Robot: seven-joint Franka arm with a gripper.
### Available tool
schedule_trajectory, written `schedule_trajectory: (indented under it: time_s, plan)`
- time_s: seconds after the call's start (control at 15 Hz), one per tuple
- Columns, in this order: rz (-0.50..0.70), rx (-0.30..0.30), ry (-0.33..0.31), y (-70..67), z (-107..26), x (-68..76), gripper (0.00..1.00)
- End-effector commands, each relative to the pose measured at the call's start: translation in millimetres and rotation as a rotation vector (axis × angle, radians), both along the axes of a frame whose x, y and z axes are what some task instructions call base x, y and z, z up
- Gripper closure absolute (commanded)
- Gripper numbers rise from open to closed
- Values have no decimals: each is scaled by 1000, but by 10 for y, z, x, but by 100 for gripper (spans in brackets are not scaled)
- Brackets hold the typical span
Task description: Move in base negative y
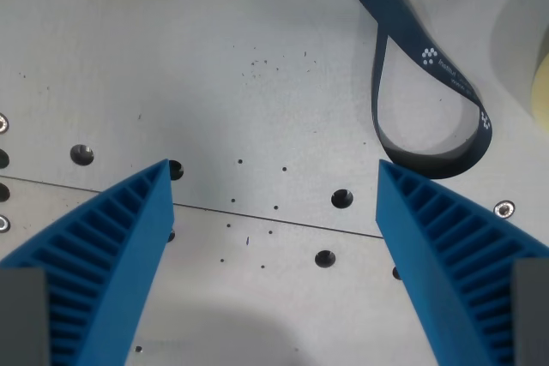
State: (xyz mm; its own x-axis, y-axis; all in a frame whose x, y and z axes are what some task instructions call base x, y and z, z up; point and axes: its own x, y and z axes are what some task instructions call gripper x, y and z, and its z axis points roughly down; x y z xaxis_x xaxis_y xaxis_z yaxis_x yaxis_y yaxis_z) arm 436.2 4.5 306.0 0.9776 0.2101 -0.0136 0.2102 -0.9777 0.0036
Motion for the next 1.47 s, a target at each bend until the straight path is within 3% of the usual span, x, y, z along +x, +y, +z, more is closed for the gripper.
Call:
schedule_trajectory:
  time_s: [0.07, 1.47]
  plan:
    - [0, 0, -6, -53, 21, -9, 0]
    - [0, 0, -6, -1168, 14, -195, 0]
